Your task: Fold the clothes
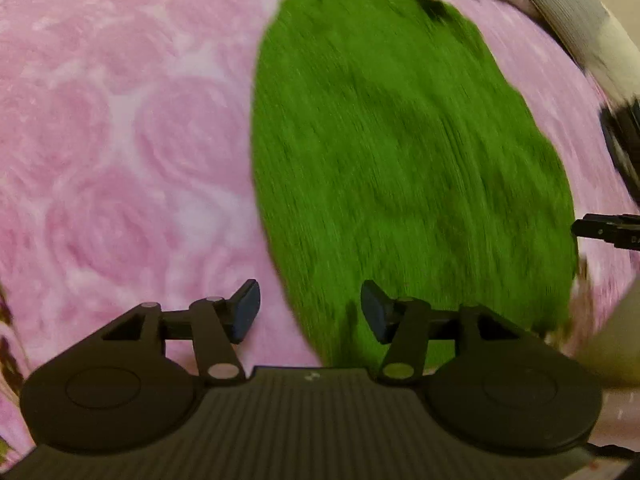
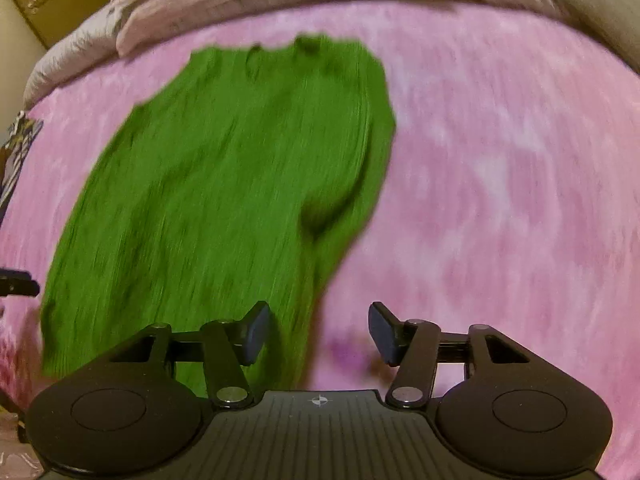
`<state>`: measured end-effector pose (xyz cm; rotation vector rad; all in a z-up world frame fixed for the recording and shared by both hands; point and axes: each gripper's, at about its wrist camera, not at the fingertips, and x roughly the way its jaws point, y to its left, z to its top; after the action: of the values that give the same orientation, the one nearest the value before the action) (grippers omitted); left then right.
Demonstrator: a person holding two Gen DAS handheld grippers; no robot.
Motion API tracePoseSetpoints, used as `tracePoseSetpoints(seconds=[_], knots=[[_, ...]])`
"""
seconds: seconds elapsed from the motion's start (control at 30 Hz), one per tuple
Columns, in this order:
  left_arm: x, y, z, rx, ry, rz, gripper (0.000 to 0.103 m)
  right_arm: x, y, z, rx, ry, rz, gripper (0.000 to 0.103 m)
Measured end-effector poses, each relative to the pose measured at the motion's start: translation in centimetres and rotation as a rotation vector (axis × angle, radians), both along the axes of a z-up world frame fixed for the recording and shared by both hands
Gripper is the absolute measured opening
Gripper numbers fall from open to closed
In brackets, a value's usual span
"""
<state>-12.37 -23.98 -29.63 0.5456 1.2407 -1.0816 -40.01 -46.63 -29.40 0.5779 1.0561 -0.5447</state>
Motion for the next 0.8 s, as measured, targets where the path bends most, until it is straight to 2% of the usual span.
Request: tracePoseSetpoints(seconds=[0.1, 0.17, 0.23, 0.37, 0.53, 0.67, 0.8], knots=[[-0.6, 0.5, -1.0, -0.010, 0.044, -0.044, 0.049, -1.6, 3.4, -0.8, 0.031, -0.014, -0.049, 0.060], [-0.9, 0.6, -1.7, -0.017, 0.065, -0.074, 0.039, -1.7, 4.9, -1.5, 0.046, -0.031, -0.059, 0.060], [-1.2, 0.2, -2.1, -0.007, 0.068, -0.090, 0.008, -1.8, 5.7, -2.2, 0.056, -0.045, -0.068, 0.060], [0.3, 1.3, -1.6, -0.022, 0.110, -0.033, 0.005, -2.3, 6.1, -2.6, 0.082, -0.071, -0.099, 0.060], [3.6, 3.6, 1.1, -0.065, 0.084, -0.019, 0.005, -2.4, 7.1, -1.5, 0.075, -0.089, -0.083, 0.060], [4.2, 3.6, 1.2, -0.080, 0.099, -0.021, 0.005, -1.4, 9.0, -3.0, 0.054, -0.046, -0.010, 0.060], [4.8, 3.8, 1.7, -0.097, 0.116, -0.039, 0.005, -1.2, 9.1, -4.6, 0.069, -0.073, -0.077, 0.060]])
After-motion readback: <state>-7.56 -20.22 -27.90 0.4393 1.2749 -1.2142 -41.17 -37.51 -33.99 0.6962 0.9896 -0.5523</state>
